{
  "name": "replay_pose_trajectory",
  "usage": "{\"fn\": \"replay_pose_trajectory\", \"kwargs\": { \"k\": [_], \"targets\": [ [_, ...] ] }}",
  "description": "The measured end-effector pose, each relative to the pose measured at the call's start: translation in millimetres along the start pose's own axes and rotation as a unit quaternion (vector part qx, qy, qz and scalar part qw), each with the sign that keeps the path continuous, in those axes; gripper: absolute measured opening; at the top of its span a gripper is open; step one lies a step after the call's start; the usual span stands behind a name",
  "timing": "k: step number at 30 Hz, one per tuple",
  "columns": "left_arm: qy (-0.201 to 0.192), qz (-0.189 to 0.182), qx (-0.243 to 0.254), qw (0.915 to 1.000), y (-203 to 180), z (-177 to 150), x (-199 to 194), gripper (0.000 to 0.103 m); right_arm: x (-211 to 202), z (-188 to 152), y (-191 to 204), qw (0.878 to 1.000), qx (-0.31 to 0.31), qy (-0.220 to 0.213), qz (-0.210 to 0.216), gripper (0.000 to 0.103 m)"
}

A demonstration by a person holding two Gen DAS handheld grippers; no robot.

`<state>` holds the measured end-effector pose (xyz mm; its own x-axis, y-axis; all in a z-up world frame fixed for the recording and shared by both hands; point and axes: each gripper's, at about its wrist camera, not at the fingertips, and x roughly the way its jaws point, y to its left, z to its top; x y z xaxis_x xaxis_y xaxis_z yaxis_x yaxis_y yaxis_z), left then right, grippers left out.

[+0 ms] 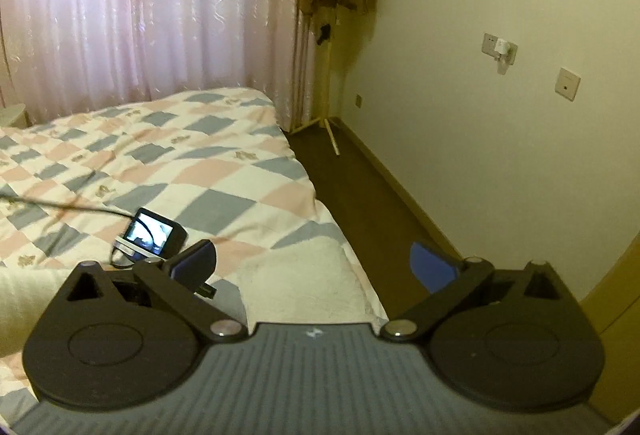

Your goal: Fold clothes

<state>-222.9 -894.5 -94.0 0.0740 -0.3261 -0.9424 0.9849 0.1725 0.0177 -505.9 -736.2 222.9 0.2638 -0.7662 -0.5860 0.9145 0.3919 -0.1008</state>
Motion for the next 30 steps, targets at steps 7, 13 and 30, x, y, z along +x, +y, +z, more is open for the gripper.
{"fn": "replay_pose_trajectory", "kwargs": {
  "k": [7, 13, 30],
  "targets": [
    [-0.045, -0.025, 0.043, 0.9977, -16.9, -46.5, -88.7, 0.092, 53.5, -60.8, 14.8, 0.987, 0.082, 0.097, -0.094, 0.102],
    [-0.11, -0.046, 0.068, 0.9905, -25.9, -79.5, -183.6, 0.101, 58.9, -83.4, 1.1, 0.962, 0.223, 0.141, -0.067, 0.102],
    [-0.112, -0.025, 0.002, 0.9934, 12.4, -123.9, -228.0, 0.103, 46.8, -95.5, 55.5, 0.969, 0.184, 0.147, -0.076, 0.102]
  ]
}}
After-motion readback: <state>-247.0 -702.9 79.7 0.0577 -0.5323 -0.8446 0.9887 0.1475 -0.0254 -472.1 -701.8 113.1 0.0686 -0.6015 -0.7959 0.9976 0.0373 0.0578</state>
